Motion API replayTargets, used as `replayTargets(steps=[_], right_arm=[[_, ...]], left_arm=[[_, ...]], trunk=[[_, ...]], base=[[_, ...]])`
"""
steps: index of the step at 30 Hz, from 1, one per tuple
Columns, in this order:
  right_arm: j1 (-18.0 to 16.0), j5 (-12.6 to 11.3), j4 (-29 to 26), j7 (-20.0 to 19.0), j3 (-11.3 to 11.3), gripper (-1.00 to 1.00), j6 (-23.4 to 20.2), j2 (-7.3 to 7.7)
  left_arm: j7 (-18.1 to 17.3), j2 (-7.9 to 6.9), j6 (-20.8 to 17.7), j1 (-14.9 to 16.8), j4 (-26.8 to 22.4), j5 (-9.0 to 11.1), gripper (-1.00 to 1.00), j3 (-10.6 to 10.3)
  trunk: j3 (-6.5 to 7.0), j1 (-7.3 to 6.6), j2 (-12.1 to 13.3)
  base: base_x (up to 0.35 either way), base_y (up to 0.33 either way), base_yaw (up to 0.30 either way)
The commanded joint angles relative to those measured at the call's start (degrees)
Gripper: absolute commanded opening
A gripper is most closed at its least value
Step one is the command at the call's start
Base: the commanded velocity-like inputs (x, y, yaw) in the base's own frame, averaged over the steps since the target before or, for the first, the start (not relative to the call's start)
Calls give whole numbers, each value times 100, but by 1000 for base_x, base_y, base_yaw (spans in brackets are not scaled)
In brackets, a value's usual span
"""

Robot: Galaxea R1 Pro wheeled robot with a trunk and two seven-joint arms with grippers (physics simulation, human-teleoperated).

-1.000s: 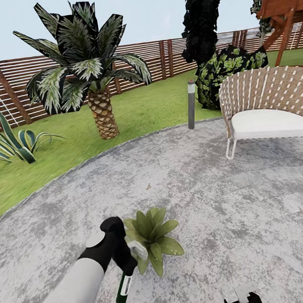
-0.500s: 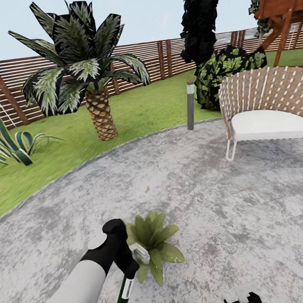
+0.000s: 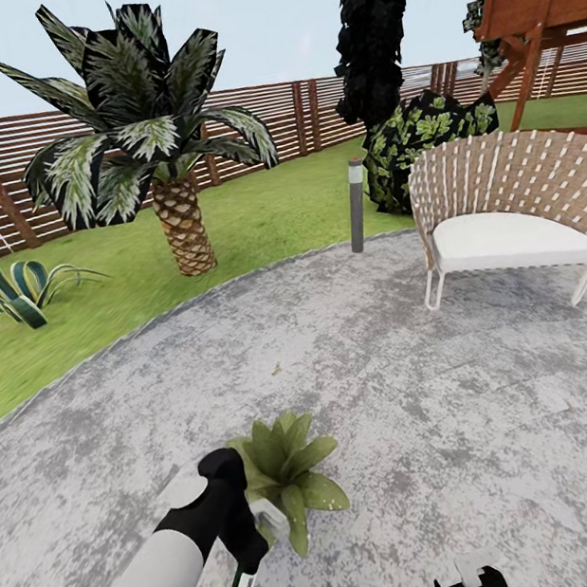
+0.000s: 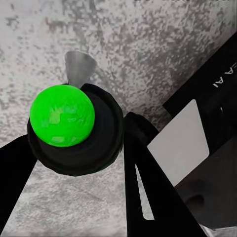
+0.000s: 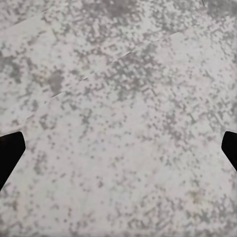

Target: Pick up the pesticide atomizer in the garden and spray insectifuge to fully cover both potted plants in the garden.

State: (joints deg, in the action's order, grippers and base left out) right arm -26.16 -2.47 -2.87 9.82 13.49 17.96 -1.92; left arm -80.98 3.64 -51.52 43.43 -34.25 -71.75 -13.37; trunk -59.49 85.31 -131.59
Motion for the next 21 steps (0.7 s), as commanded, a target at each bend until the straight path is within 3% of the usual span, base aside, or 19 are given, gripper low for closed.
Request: replayTargets(steps=[1, 5, 9, 21], right_arm=[[-4, -26, 6, 29, 48, 100, 14, -1], [-4, -26, 6, 29, 47, 100, 14, -1], [-4, -26, 6, 29, 47, 100, 14, -1], [-4, -24, -45, 20, 66, 100, 20, -5]], left_arm=[[-58, -1, -62, 4, -19, -50, -100, -3], [-58, -27, -63, 26, -64, -78, -100, 6], [-58, -184, -69, 42, -86, -220, -100, 37], [-52, -102, -78, 114, -90, -248, -100, 5]], trunk=[[-5, -1, -2], [-5, -1, -2], [-5, -1, -2], [-5, -1, -2]], base=[[0, 0, 0], [0, 0, 0], [0, 0, 0], [0, 0, 0]])
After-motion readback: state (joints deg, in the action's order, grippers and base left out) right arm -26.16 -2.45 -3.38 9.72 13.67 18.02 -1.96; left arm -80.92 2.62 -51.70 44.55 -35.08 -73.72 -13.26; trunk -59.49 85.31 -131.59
